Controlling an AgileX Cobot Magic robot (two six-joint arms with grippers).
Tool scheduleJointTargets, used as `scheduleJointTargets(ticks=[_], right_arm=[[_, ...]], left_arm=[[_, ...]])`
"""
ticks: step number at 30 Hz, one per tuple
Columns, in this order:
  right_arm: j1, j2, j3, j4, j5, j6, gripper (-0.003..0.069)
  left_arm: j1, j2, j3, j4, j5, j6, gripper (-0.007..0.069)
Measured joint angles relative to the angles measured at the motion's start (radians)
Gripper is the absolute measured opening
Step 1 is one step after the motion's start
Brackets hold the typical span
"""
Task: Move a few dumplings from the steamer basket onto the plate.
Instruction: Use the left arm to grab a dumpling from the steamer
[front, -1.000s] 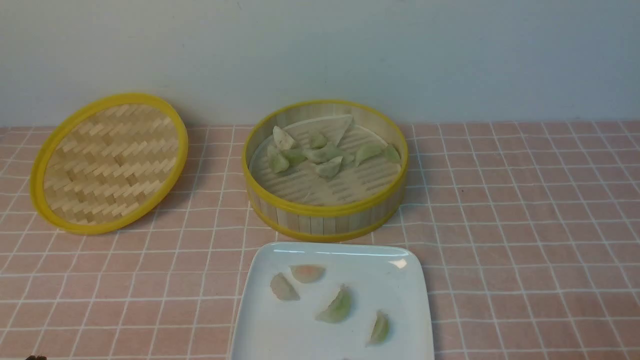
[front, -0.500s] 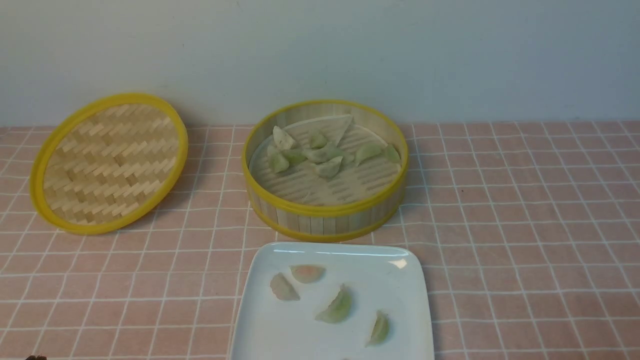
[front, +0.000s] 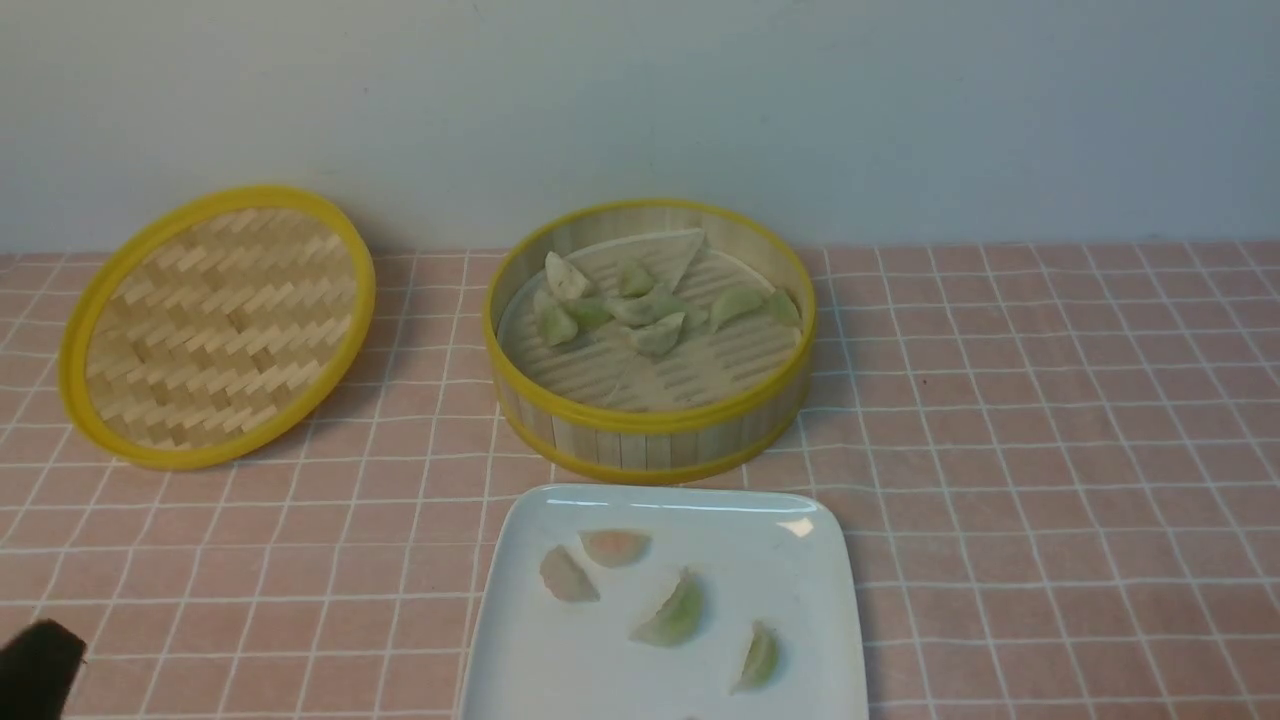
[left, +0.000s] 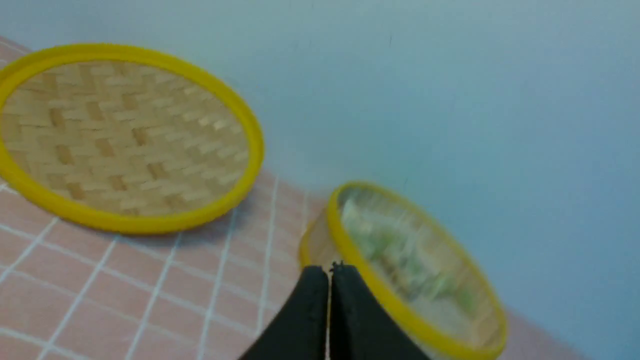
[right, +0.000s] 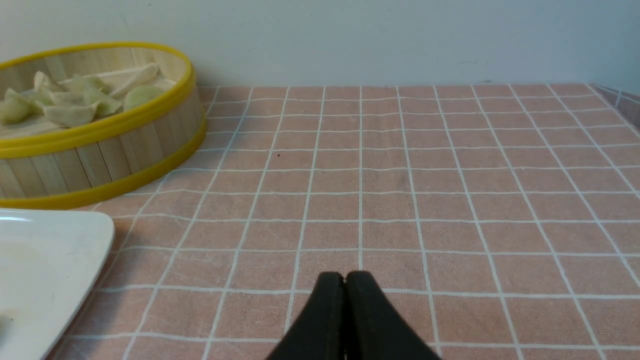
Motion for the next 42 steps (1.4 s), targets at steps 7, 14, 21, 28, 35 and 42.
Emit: scheduleJointTargets(ticks=[7,14,21,28,35,42], right_arm=[[0.000,0.000,0.005,0.041,-0.043,0.020,-0.0015],[0.000,0.000,0.009,0.477,-0.367,0.213,-0.0015],[0.000,0.000,0.009,0.696,-0.562,0.225,-0.0015],[0.017,0.051,-0.222,0.550,-0.167,0.136,-0.0015],[0.025,0.522,-0.753,0.210,0.516,-0.008,-0.0015],[0.025,0.832,-0.999,0.100,0.765,-0.079,-0.0015]], left_arm=[[0.000,0.000,-0.065,-0.214,-0.265,-0.017,-0.0006],[0.000,0.226,-0.516,-0.030,0.100,0.066,-0.0006],[0.000,0.775,-0.956,0.118,0.765,0.194,-0.0006],[-0.043,1.203,-1.165,0.157,0.903,0.299,-0.0006],[-0.219,1.522,-1.379,0.291,0.901,0.265,-0.0006],[-0.263,1.845,-1.691,0.358,1.011,0.245,-0.0005]])
